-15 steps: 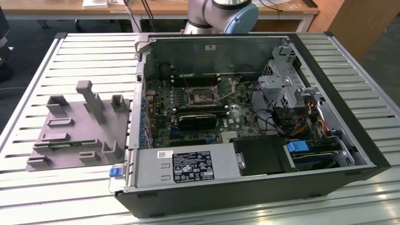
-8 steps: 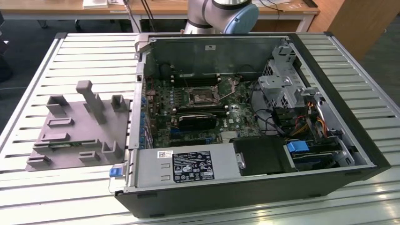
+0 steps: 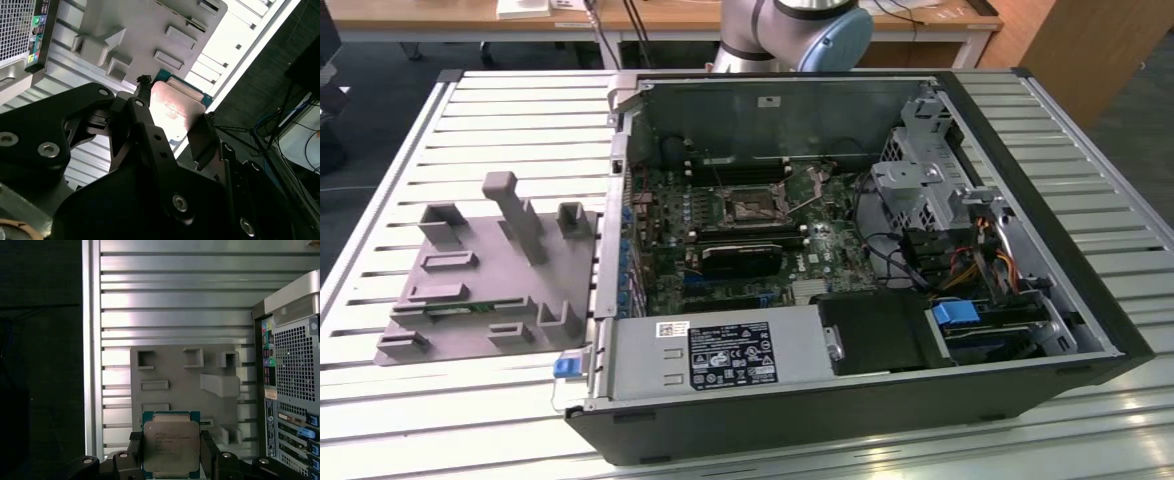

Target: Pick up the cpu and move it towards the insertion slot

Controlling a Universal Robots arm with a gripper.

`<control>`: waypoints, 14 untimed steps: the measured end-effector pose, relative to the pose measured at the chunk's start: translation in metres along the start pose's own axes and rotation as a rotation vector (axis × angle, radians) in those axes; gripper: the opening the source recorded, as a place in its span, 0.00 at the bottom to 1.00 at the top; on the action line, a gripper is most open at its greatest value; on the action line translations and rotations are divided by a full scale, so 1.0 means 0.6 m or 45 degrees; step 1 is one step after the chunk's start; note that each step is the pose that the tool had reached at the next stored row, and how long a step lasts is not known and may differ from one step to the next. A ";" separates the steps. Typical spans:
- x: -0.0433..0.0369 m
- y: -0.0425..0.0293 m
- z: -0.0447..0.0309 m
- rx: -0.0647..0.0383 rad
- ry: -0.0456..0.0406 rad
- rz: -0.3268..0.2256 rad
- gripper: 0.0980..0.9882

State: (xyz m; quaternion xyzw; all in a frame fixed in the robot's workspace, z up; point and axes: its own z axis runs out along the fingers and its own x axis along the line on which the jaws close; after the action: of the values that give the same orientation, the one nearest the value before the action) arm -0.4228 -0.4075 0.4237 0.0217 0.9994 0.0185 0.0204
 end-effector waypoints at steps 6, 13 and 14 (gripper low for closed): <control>-0.026 0.001 0.001 0.000 0.000 0.000 0.50; -0.061 0.003 0.003 0.000 0.000 0.000 0.50; -0.066 0.003 0.003 0.000 0.000 0.000 0.50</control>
State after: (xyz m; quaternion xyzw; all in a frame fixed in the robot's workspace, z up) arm -0.3833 -0.4075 0.4237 0.0216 0.9994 0.0185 0.0204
